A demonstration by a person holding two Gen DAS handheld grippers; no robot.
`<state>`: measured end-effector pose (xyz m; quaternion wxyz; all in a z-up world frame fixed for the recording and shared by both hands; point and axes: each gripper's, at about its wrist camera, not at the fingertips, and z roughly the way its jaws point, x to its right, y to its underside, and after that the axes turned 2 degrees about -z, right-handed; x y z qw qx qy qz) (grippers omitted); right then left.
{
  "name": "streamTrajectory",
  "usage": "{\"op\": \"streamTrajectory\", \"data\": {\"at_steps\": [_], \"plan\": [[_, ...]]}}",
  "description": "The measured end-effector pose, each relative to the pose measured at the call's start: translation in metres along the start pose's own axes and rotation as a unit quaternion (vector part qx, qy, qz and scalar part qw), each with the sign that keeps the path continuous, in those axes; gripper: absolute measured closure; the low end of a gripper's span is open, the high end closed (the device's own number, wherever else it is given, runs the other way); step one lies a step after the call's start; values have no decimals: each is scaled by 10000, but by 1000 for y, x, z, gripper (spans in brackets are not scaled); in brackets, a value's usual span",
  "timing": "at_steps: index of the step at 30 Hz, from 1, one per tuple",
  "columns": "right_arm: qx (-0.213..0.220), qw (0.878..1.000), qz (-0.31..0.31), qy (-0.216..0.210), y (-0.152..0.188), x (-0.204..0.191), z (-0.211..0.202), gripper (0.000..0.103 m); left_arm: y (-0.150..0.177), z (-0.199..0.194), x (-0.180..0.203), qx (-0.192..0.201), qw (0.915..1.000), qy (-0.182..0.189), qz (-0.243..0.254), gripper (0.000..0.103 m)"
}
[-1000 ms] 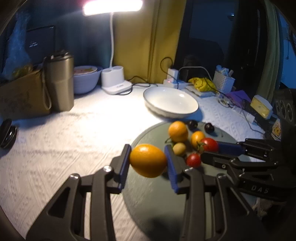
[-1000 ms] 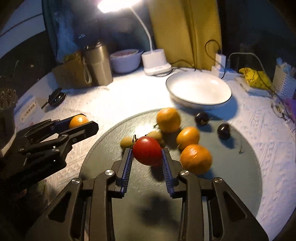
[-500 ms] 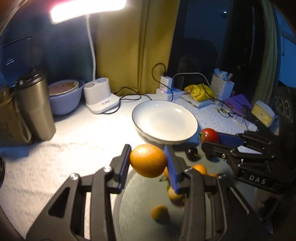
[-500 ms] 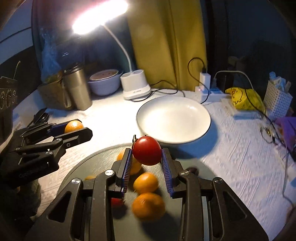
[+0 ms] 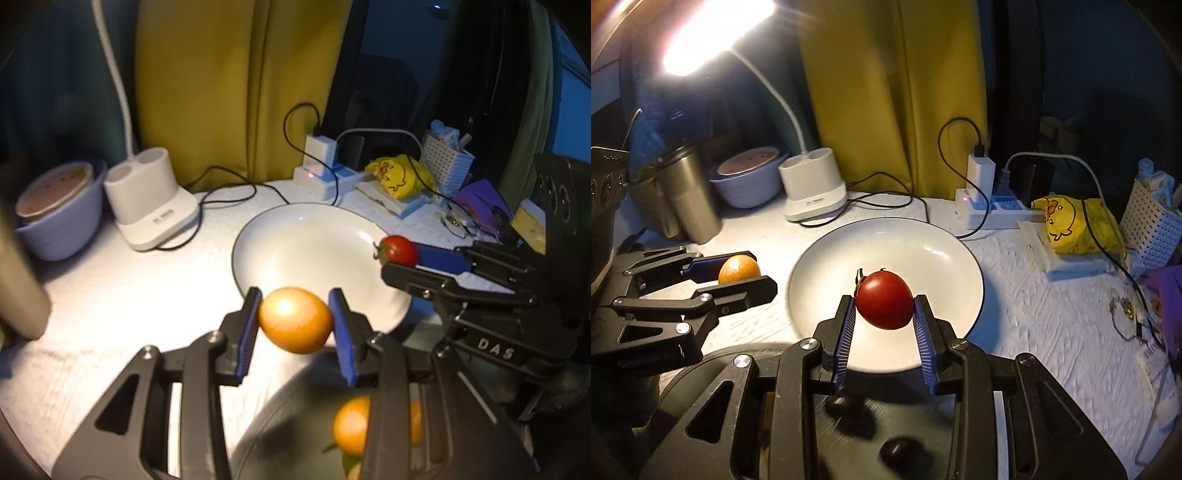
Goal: Organize fruits
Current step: 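Carry both fruits onto the white plate and open both tools to release them, then move both open tools back over the fruit board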
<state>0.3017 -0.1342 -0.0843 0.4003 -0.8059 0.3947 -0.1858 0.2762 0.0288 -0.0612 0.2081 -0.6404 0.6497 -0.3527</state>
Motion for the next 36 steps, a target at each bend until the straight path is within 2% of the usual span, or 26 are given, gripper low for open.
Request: {"op": "streamTrajectory", "data": {"at_steps": [5, 12, 17, 20, 24, 26, 27, 28, 36], "plan": [[-137, 9999, 81, 20, -2, 13, 23, 69, -11, 27, -6, -191, 9997, 78, -118, 65], [-229, 9995, 207, 24, -3, 26, 44, 69, -19, 51, -4, -271, 9996, 53, 46, 65], [-294, 9992, 261, -10, -2, 28, 50, 69, -17, 61, -7, -320, 9994, -143, 17, 64], [-255, 9991, 330, -4, -3, 30, 48, 69, -18, 58, -11, -137, 9997, -197, -73, 63], [-261, 9989, 401, 13, -5, 32, 46, 68, -22, 46, -14, 27, 9996, -226, -150, 57], [-229, 9990, 390, 24, -6, 30, 42, 65, -22, 40, -14, 84, 9995, -219, -187, 46], [-204, 9991, 382, 27, -7, 29, 40, 61, -22, 37, -14, 107, 9995, -204, -205, 34], [-169, 9992, 374, 32, -9, 27, 36, 59, -22, 33, -13, 146, 9995, -189, -219, 27], [49, 9993, 358, 111, -17, 16, 8, 55, -18, -5, -8, 450, 9984, -243, -256, 25]]}}
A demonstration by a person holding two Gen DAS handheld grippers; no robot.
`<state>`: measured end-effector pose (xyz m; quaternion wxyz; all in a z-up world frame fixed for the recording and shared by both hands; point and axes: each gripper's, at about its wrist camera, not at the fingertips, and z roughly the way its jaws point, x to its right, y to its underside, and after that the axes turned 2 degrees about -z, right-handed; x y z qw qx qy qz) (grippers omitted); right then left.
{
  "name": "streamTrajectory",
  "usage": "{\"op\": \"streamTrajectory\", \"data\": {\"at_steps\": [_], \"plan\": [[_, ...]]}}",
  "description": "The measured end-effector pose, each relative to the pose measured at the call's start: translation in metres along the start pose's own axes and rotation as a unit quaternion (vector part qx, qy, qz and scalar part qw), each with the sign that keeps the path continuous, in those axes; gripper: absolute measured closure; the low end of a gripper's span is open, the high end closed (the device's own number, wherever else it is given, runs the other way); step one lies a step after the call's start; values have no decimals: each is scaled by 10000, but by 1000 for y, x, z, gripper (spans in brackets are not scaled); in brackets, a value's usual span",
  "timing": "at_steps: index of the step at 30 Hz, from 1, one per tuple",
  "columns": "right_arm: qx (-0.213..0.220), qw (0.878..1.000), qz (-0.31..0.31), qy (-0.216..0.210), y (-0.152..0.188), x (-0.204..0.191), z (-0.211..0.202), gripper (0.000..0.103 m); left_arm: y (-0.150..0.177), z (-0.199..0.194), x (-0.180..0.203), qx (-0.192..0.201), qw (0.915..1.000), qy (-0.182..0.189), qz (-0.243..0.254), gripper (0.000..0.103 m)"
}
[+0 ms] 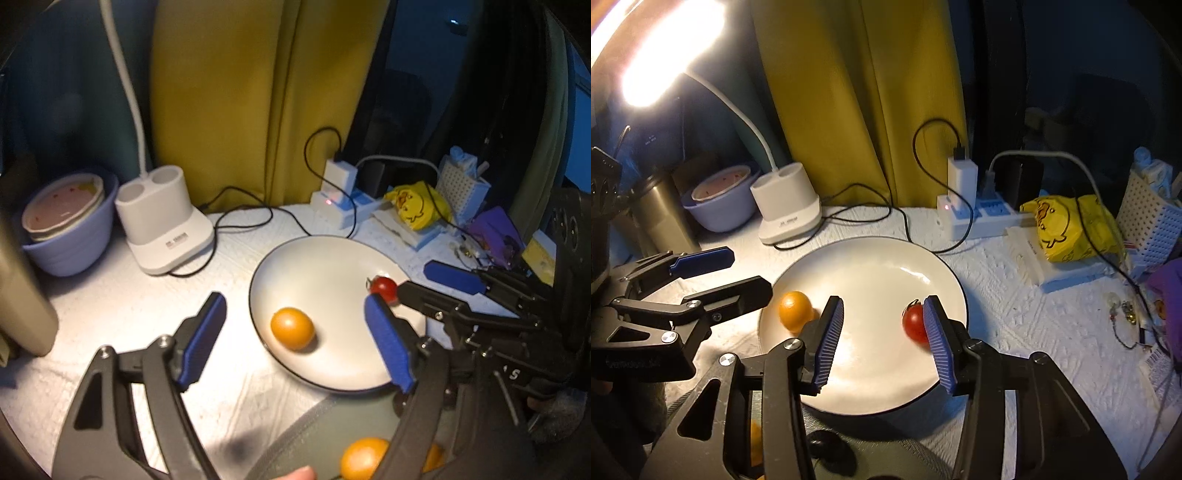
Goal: Organize fruits
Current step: 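Move both open tools back over the fruit board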
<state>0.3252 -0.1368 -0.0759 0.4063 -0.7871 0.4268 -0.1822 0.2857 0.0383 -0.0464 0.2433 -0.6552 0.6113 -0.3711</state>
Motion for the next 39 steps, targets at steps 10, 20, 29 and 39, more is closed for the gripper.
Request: {"op": "streamTrajectory", "data": {"at_steps": [10, 20, 29, 39], "plan": [[187, 9998, 2, 15, 7, -16, -42, 54, 13, -53, 7, 463, 9989, 61, 82, 25], [173, 9998, 5, 13, 34, -22, -78, 54, 44, -82, 13, 414, 9991, 54, -68, 25], [-138, 9997, 97, -151, 71, -29, -95, 54, 80, -95, 16, 248, 9994, 42, -240, 25], [-451, 9974, 219, -522, 106, -44, -103, 54, 123, -96, 12, -292, 9988, -218, -330, 25]]}}
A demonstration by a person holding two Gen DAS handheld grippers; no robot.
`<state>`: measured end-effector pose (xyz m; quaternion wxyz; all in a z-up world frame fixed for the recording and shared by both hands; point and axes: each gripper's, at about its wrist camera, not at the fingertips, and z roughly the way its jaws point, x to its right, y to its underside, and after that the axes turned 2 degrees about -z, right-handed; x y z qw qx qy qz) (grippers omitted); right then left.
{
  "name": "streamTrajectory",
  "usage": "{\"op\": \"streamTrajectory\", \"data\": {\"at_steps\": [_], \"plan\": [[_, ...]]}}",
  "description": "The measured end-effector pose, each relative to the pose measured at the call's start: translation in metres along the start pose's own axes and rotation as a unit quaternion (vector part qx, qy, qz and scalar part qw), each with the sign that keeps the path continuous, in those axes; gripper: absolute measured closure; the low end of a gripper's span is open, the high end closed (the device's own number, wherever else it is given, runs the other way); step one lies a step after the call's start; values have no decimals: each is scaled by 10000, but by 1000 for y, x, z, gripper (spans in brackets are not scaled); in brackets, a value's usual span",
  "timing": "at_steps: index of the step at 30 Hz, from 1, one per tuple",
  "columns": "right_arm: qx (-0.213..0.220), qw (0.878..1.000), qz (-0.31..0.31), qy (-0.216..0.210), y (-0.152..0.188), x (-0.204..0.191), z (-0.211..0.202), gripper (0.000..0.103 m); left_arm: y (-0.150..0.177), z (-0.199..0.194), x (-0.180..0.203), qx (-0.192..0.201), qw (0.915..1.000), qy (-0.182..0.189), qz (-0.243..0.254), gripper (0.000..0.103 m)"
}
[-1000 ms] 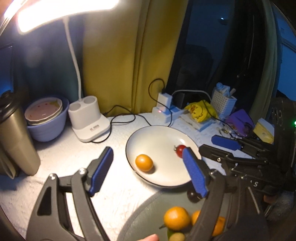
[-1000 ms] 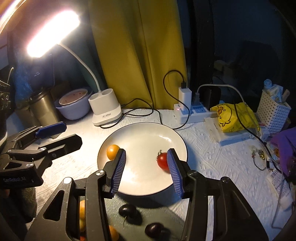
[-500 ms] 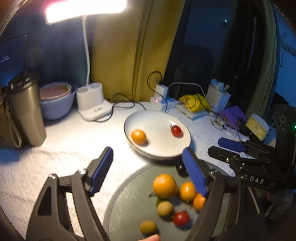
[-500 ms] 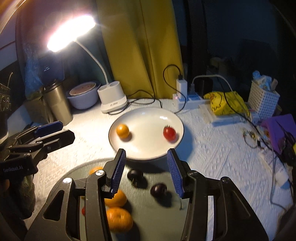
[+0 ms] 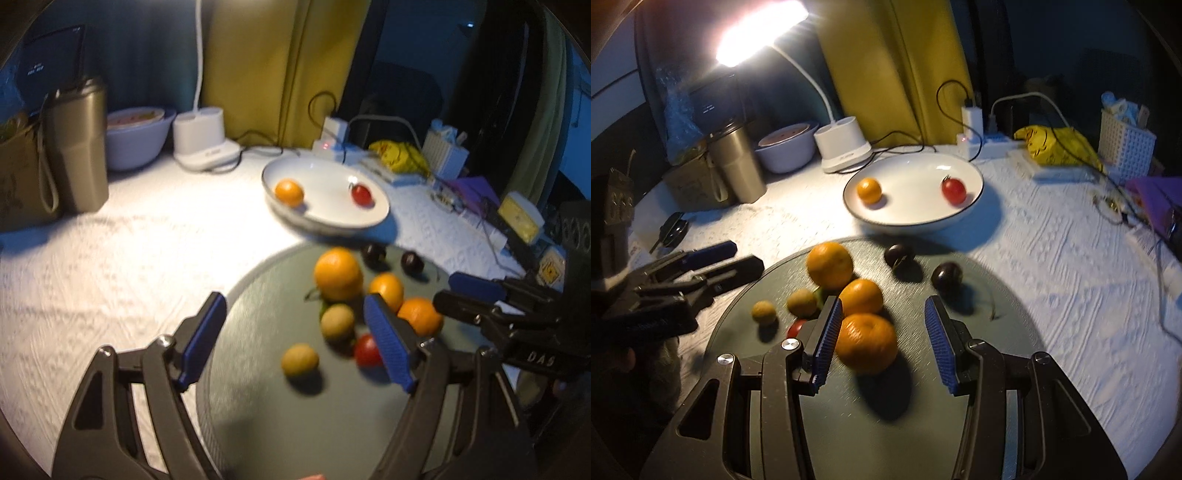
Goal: Organize fruits
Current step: 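Move both open tools back over the fruit board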
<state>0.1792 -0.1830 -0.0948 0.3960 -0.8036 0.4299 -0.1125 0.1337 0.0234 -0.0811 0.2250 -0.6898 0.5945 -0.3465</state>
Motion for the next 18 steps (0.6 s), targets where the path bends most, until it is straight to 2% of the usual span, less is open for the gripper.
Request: {"op": "streamTrajectory", "data": {"at_steps": [5, 11, 13, 18], "plan": [[-130, 9999, 47, -72, 9, -3, 7, 52, 18, 6, -4, -300, 9995, -71, 18, 25], [-276, 9996, 56, -100, 17, -5, 16, 48, 27, 11, -6, -465, 9987, -174, 122, 26], [-316, 9994, 92, -84, 18, -4, 19, 48, 27, 14, -5, -526, 9983, -169, 179, 39], [-369, 9992, 129, -102, 21, -4, 23, 48, 26, 19, 1, -574, 9974, -188, 386, 54]]}}
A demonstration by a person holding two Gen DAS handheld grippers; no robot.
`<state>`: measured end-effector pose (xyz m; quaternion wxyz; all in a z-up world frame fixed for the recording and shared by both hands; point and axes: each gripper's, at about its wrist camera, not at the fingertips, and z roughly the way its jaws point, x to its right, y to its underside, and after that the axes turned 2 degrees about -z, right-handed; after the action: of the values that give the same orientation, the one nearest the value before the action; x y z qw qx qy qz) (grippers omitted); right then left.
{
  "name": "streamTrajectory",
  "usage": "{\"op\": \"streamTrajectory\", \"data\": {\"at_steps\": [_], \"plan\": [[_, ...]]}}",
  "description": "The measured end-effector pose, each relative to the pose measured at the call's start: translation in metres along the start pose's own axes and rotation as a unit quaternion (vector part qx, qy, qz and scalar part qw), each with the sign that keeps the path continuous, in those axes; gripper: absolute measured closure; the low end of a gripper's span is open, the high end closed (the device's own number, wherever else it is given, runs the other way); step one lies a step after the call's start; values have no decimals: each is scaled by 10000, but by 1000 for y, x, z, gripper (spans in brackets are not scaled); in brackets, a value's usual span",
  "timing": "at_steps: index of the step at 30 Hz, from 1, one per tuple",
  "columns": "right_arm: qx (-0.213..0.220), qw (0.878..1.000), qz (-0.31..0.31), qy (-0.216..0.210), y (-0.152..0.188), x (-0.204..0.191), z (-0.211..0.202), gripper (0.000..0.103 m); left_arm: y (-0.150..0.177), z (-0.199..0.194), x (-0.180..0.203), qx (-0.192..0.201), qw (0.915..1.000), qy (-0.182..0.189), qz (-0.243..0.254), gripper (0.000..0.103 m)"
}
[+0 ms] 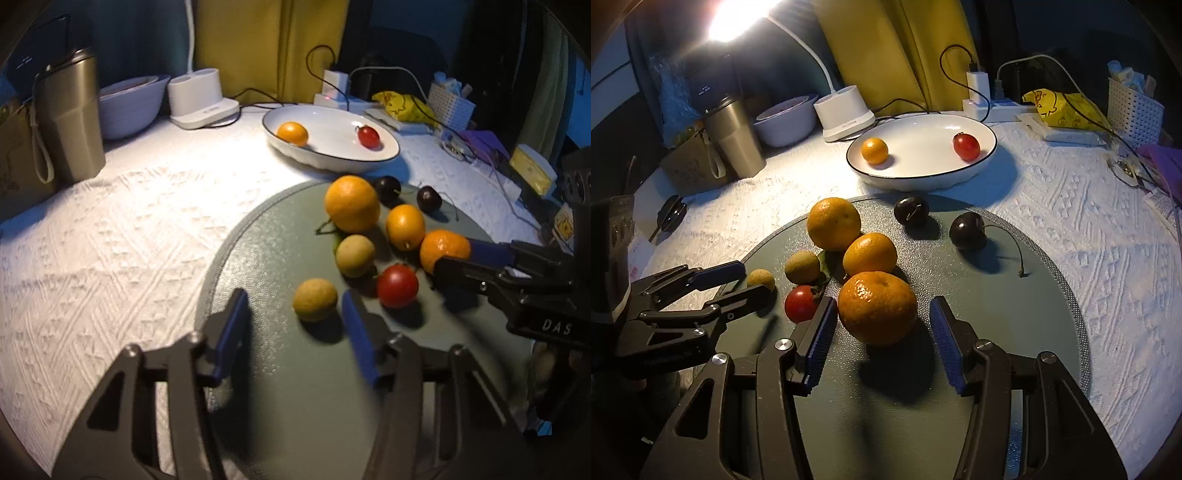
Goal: Organize fruits
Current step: 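Move both open tools back over the fruit board, then grasp a yellow-green fruit with the left tool while the right tool grasps a large mandarin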
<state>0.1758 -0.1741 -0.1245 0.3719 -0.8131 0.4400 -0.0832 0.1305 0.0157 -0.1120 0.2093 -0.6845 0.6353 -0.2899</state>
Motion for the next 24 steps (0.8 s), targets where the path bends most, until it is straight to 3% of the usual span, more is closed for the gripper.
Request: {"op": "streamTrajectory", "data": {"at_steps": [9, 13, 24], "plan": [[-31, 10000, -76, 21, 3, -1, 4, 49, -2, 3, 7, -12, 9998, 93, 152, 77], [-31, 9999, -148, -4, 2, -2, 4, 55, -1, 2, 7, 0, 9998, 119, 173, 77], [65, 9997, -251, 28, 1, -6, -4, 56, -5, -10, 8, 154, 9996, 193, 151, 77]]}}
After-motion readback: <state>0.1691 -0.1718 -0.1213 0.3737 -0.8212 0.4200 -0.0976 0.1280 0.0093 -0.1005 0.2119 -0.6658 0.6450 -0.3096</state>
